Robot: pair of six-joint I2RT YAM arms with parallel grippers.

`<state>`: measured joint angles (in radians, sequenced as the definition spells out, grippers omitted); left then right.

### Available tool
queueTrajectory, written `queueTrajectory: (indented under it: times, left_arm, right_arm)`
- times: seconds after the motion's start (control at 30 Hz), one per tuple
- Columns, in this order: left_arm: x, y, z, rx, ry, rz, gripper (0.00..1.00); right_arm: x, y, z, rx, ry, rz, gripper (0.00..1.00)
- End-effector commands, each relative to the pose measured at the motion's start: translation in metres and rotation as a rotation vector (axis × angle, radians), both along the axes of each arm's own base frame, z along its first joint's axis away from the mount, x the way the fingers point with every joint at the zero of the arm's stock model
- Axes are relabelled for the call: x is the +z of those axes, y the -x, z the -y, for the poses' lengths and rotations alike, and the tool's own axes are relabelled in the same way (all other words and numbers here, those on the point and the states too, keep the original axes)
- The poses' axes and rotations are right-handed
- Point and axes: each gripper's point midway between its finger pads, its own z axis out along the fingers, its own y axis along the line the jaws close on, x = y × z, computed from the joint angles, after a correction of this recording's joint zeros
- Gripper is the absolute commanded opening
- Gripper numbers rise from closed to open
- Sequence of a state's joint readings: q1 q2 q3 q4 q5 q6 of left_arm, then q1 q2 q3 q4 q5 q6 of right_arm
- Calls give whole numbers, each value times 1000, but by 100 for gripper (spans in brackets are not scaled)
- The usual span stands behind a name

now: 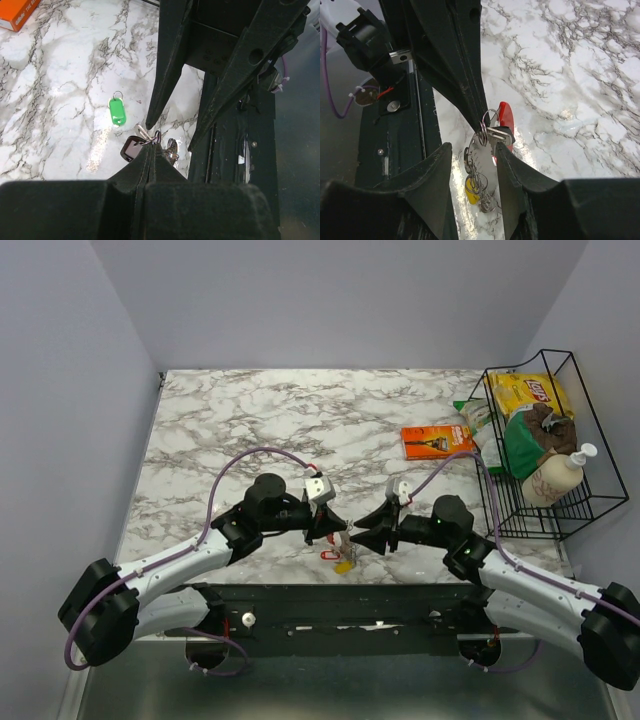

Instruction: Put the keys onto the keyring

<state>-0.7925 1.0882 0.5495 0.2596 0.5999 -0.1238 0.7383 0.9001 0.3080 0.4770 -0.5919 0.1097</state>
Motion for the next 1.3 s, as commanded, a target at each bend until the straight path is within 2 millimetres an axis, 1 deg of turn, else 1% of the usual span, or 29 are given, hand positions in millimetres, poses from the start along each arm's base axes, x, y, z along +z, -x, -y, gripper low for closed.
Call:
queueTrajectory:
  times: [0.0, 0.27, 0.47, 0.57, 0.63, 0.67, 0.7, 0.77, 0.8, 0.83, 1.0, 1.13, 1.2, 1.27]
  left_arm:
    - [16, -1, 3, -11, 20, 35, 0]
    - [22, 5, 4, -33, 25, 47, 0]
    - [18, 10, 6, -47, 11, 49, 0]
    - [18, 11, 7, -51, 9, 47, 0]
    - [20, 11, 8, -53, 16, 53, 0]
    - [22, 11, 8, -51, 19, 56, 0]
    - [23, 11, 8, -51, 22, 59, 0]
    - [25, 11, 7, -45, 24, 63, 0]
    - [25, 10, 7, -44, 24, 65, 0]
    - [25, 10, 7, -41, 22, 66, 0]
    - [24, 11, 6, -40, 20, 59, 0]
    - [25, 7, 4, -11, 16, 60, 1]
    - [25, 4, 1, 19, 14, 57, 13]
    - [28, 2, -2, 50, 16, 57, 28]
  right_arm:
    - [11, -4, -5, 9, -15, 33, 49]
    - [9, -13, -3, -44, -14, 31, 49]
    - [17, -12, -2, -40, -39, 56, 49]
    - [20, -11, -5, -20, -42, 54, 47]
    - [19, -9, -8, 1, -38, 47, 42]
    - [19, -7, -10, 20, -38, 43, 38]
    - [16, -6, -12, 32, -30, 34, 26]
    - [15, -4, -13, 52, -26, 24, 16]
    - [14, -4, -13, 53, -24, 21, 3]
    - [15, -3, -13, 53, -26, 22, 1]
    - [18, -5, -12, 41, -31, 33, 1]
    - [22, -5, -11, 32, -36, 40, 1]
    - [25, -6, -9, 18, -44, 53, 1]
    - [29, -6, -7, 11, -53, 65, 1]
